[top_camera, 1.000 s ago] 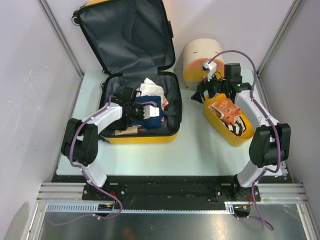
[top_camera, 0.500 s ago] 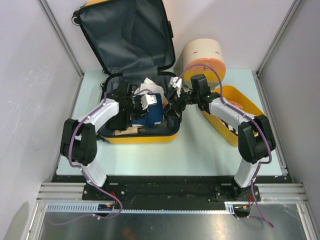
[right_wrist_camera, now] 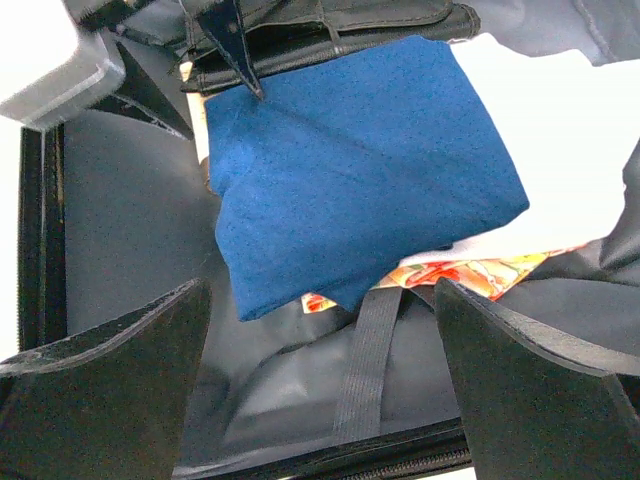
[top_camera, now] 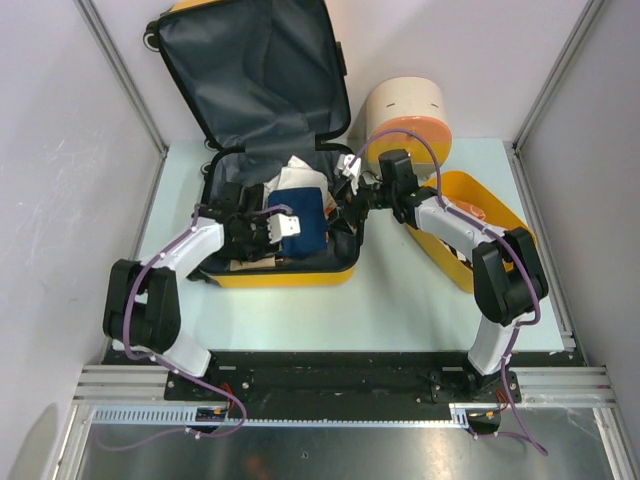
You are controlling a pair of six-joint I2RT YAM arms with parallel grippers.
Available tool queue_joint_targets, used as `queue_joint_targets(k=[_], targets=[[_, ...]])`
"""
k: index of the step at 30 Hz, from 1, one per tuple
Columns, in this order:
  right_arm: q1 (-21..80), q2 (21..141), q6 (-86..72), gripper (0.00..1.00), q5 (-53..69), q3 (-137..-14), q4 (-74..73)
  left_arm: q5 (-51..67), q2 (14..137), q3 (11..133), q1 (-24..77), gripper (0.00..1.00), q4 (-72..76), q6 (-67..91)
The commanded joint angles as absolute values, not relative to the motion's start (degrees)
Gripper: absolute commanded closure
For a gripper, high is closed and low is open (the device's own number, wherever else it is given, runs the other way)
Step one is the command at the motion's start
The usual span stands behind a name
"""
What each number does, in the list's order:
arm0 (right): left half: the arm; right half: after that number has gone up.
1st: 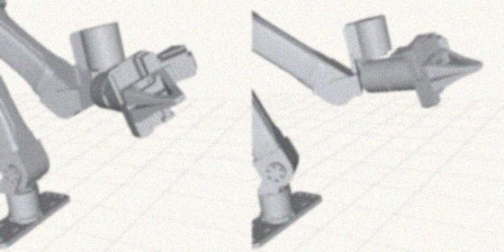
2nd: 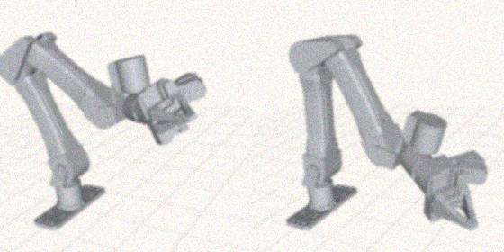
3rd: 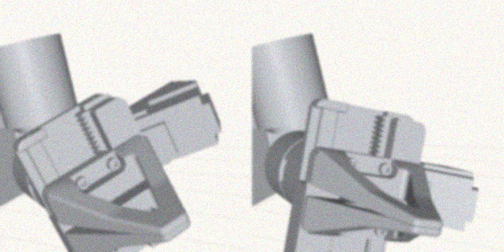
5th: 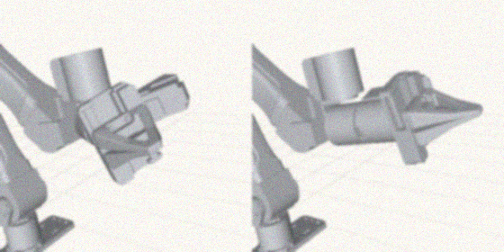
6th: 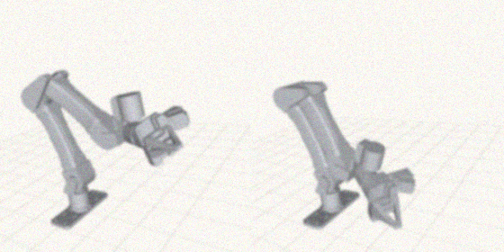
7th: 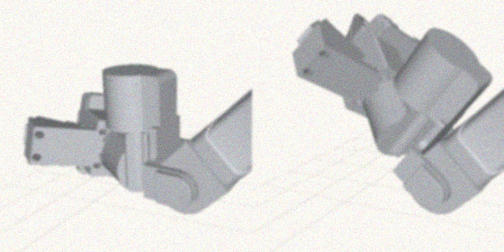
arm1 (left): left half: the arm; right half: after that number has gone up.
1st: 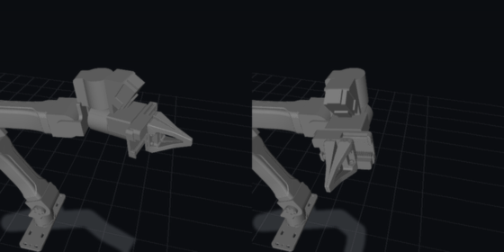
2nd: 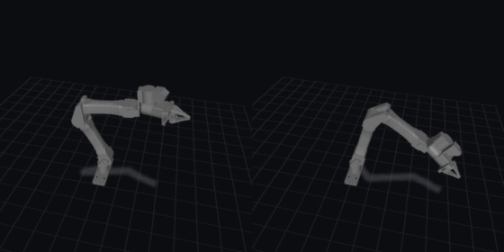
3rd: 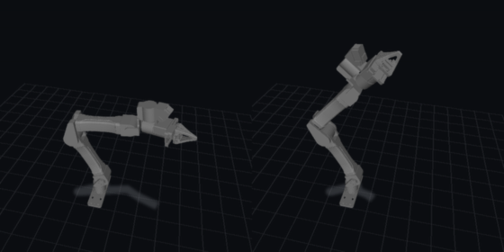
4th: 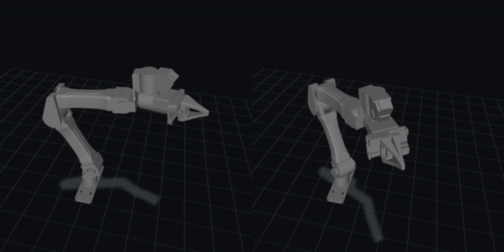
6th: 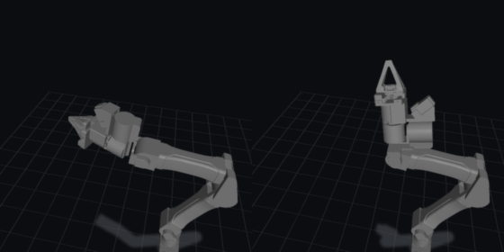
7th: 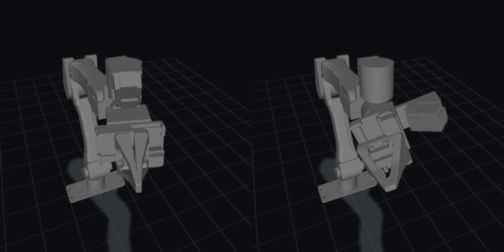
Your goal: Open, take out, and arrange the luggage
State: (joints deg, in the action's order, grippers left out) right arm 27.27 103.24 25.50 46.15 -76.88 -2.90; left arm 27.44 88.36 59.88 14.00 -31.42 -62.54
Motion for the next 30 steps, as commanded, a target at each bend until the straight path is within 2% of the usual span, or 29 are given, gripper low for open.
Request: queue_joint_targets(k=[1, 2, 4, 7, 8, 10, 13, 18, 26, 30], targets=[[27.68, 102.92, 25.49, 0.03, 46.49, -77.43, -0.53, 24.7, 91.57, 58.62, 13.8, 0.36, -31.99, -67.41], [27.77, 102.83, 25.66, 0.02, 46.32, -77.43, -0.44, 24.26, 92.1, 58.88, 13.8, 0.34, -31.99, -67.15], [28.21, 103.01, 26.1, 0.02, 45.97, -77.43, -0.53, 24.52, 92.81, 60.29, 13.71, 0.39, -31.91, -66.19], [29.26, 103.53, 26.72, 0.01, 44.66, -77.43, -0.53, 27.59, 91.06, 62.4, 13.71, 0.6, -32.08, -63.73], [29.53, 104.06, 26.63, 0.0, 44.3, -77.43, 1.47, 28.38, 89.4, 62.75, 13.71, 0.73, -31.99, -62.68], [30.49, 104.59, 26.11, 0.0, 43.16, -77.43, 3.07, 30.41, 87.98, 63.98, 13.8, 0.85, -31.99, -61.27], [32.07, 105.55, 24.7, 0.0, 42.1, -77.52, 7.2, 31.11, 86.05, 65.3, 13.8, 0.94, -32.08, -58.72], [35.59, 107.31, 23.47, 0.0, 41.05, -77.34, 14.05, 32.08, 85.51, 67.49, 13.8, 1.0, -31.99, -53.53], [39.55, 111.7, 23.73, 0.0, 39.11, -74.45, 29.15, 34.8, 87.18, 71.1, 12.22, 1.0, -32.08, -45.62], [41.57, 113.29, 24.35, 0.0, 34.47, -72.16, 35.76, 35.68, 88.42, 73.38, 11.08, 1.0, -32.17, -41.14]])
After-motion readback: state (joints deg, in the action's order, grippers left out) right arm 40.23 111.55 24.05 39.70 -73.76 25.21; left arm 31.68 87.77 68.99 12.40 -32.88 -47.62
